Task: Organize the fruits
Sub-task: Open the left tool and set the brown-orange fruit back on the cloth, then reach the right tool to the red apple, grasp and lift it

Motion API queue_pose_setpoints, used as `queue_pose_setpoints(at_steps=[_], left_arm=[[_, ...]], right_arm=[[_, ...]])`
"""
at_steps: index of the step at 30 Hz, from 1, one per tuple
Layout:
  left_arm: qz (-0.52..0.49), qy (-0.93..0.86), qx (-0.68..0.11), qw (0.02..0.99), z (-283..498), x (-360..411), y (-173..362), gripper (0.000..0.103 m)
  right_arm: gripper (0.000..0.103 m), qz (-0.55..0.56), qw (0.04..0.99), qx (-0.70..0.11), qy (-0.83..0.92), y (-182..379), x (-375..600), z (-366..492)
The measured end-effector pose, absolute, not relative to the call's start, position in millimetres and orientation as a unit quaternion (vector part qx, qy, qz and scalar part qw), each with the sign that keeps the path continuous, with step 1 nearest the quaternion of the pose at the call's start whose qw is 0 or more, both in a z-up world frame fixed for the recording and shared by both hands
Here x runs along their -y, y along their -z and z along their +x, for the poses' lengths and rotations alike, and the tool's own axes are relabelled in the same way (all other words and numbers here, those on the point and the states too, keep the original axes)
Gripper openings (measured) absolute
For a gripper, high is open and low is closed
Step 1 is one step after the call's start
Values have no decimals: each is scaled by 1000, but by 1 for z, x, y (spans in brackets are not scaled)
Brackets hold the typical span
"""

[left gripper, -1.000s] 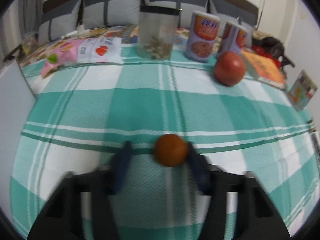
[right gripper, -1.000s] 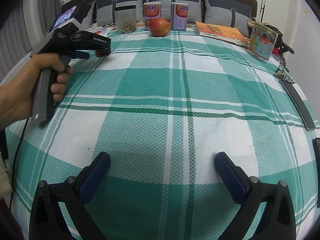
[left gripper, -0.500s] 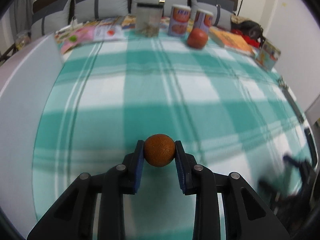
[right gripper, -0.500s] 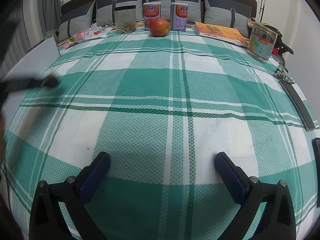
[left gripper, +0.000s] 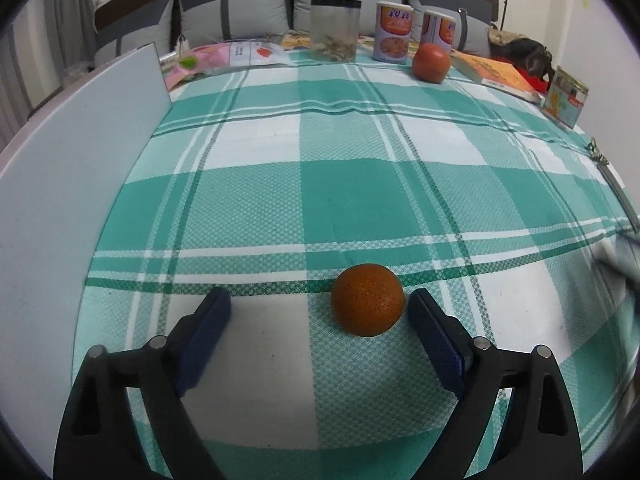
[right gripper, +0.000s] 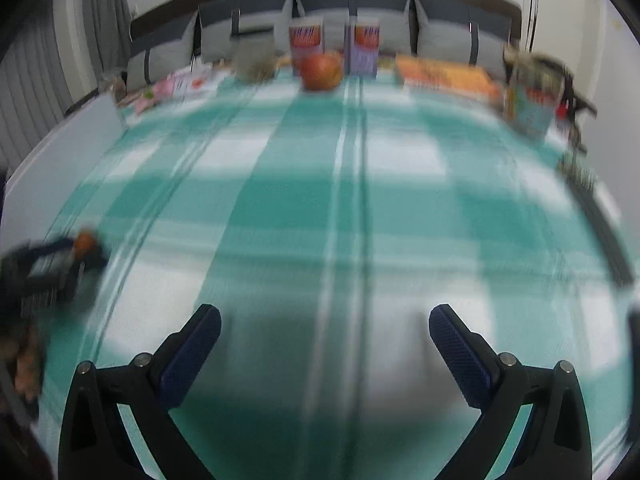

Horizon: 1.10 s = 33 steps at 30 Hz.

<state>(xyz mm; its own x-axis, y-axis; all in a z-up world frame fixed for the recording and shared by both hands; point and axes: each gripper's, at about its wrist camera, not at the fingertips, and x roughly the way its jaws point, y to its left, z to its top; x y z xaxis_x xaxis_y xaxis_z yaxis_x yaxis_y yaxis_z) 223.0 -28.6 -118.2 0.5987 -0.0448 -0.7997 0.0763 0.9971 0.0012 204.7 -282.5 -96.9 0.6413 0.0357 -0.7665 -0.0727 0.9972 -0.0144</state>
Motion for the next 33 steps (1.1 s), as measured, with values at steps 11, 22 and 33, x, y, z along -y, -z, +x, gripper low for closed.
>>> queue_pose_setpoints(at_steps=[11,22,33], left_arm=[[18,31,-447,894,223,28,118,94],[18,31,-447,894,223,28,118,94],[18,31,-447,894,222,29,118,94]], right_arm=[[103,-10,911,-411,-41,61,255,485],[56,124,856,-501,27,84,262,564],[56,388,748,-507,-182,91,331,367]])
